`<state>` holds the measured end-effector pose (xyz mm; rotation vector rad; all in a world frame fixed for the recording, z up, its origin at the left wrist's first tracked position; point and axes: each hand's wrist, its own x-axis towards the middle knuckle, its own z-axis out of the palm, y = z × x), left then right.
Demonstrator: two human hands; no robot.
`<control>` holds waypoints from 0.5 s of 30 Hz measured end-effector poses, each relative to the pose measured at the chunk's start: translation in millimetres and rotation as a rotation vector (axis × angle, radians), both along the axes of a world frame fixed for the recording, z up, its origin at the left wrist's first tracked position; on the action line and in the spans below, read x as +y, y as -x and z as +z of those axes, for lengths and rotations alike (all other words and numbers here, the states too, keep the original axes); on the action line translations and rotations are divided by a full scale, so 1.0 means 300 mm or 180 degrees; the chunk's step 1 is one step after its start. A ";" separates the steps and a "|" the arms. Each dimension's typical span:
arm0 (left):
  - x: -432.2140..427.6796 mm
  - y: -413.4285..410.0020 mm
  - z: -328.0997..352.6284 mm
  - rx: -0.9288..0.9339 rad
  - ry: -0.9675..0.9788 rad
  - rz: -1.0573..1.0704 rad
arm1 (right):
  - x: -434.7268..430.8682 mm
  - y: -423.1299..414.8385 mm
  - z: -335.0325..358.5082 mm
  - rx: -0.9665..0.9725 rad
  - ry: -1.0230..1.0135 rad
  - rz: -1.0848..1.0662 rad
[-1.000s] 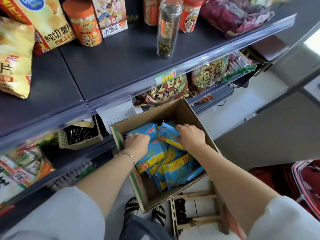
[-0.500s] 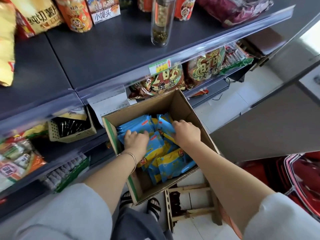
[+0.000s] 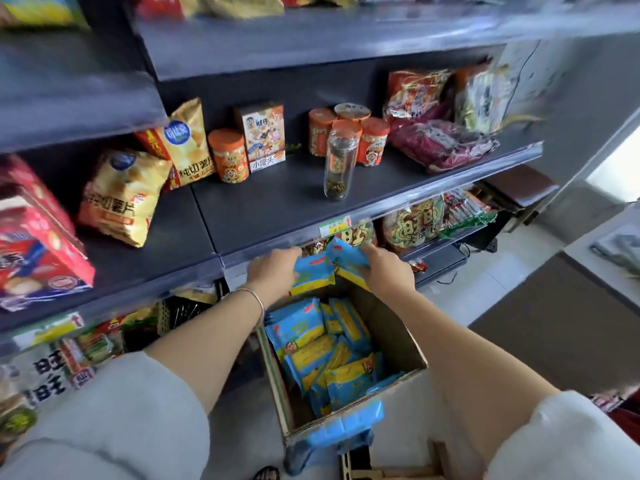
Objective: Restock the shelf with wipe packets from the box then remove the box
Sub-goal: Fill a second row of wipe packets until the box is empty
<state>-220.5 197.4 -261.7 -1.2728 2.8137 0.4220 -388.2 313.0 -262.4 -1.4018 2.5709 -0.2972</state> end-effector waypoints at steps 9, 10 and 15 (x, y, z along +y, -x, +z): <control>-0.080 -0.128 0.553 0.0791 0.0828 0.0200 | -0.110 -0.061 0.444 -0.0056 0.1638 0.0380; -0.090 -0.147 0.608 0.0869 0.0995 0.0220 | -0.128 -0.082 0.491 -0.0049 0.1840 0.0420; -0.164 -0.290 0.831 0.1021 0.1592 0.0291 | -0.245 -0.213 0.675 0.0438 0.2416 0.0720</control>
